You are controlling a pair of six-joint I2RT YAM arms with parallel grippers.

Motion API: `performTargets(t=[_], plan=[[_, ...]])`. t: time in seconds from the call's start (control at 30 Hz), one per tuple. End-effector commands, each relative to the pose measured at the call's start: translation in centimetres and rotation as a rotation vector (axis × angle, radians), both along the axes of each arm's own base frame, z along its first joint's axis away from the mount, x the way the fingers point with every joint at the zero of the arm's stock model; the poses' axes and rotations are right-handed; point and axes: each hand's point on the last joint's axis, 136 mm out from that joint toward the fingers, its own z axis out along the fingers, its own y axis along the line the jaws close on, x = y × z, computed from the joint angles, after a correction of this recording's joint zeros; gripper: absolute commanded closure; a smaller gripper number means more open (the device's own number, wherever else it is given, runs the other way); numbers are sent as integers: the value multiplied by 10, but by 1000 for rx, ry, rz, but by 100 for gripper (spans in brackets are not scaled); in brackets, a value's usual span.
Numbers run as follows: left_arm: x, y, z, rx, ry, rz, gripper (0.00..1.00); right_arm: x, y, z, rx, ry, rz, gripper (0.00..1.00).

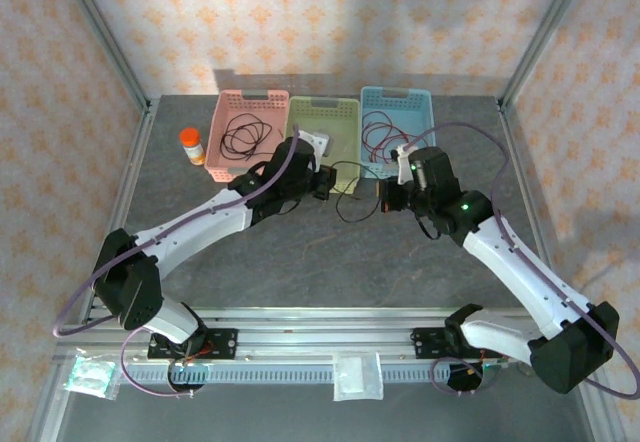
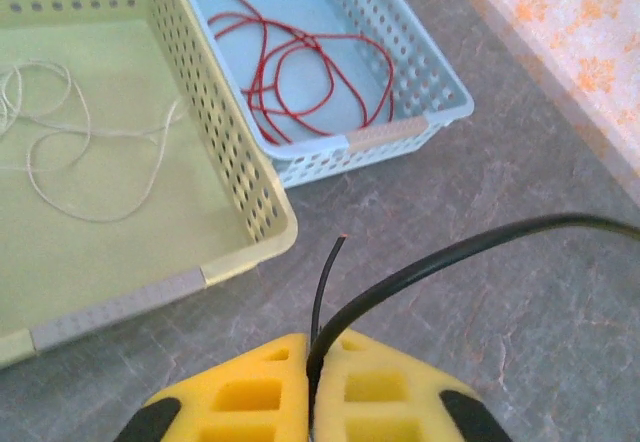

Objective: Untangle the cables

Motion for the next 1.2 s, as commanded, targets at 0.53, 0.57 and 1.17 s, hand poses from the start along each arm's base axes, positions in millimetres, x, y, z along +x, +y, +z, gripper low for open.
performTargets(t=[0.53,0.57,1.17], plan=[[30,47,92,-314,-53,83,100,62,22,44,311,-236,-208,30],[31,52,94,-331,-53,83,100,68,16,38,288,-228,-259,32],[45,143,135,-284,-152,297,100,78,17,43,362,-262,-284,31]])
